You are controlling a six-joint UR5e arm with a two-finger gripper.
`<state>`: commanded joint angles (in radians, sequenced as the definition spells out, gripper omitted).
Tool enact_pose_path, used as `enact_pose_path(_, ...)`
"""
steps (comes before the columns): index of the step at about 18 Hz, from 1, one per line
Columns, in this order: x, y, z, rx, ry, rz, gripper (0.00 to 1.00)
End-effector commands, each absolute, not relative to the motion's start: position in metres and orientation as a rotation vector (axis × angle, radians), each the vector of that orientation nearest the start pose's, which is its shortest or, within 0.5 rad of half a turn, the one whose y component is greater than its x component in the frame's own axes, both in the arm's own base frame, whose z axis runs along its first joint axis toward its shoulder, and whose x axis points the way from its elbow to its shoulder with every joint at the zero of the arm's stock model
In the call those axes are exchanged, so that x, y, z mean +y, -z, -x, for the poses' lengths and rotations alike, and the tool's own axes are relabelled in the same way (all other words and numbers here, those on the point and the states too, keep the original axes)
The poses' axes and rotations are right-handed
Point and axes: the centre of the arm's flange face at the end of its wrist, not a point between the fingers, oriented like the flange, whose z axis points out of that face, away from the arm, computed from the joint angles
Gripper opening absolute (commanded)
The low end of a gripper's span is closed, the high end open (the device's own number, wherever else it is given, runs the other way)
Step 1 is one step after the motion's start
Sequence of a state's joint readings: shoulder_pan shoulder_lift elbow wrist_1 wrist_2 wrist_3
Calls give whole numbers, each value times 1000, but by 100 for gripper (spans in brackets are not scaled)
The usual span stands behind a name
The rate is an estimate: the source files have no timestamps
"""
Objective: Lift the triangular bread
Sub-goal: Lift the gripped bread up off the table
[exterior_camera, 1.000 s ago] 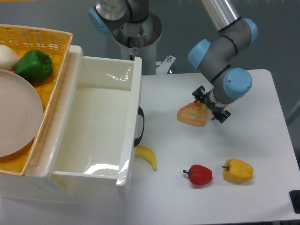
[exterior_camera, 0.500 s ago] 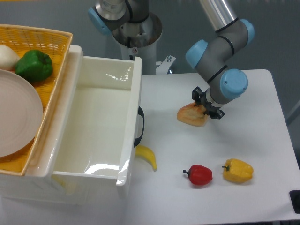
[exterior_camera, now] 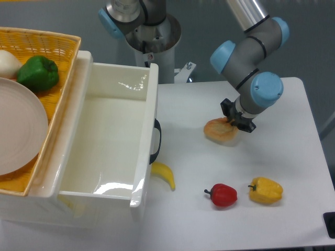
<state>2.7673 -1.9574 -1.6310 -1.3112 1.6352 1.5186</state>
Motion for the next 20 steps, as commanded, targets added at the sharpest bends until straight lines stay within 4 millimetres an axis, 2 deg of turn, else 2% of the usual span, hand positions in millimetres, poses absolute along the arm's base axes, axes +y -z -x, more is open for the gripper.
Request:
enact_pose_path(3,350,-309,523,545,232,3183,0)
enact_pose_path(6,364,-334,535,566,183,3152,0)
enact_pose_path(10,387,-350,547,565,137,3061,0)
enact_pose_path(12,402,-354,545,600,116,3053,0)
enact_pose_path(16,413,-365,551,616,82,3044,0)
enact_pose_path(20,419,-365,550,639,66,3058,0)
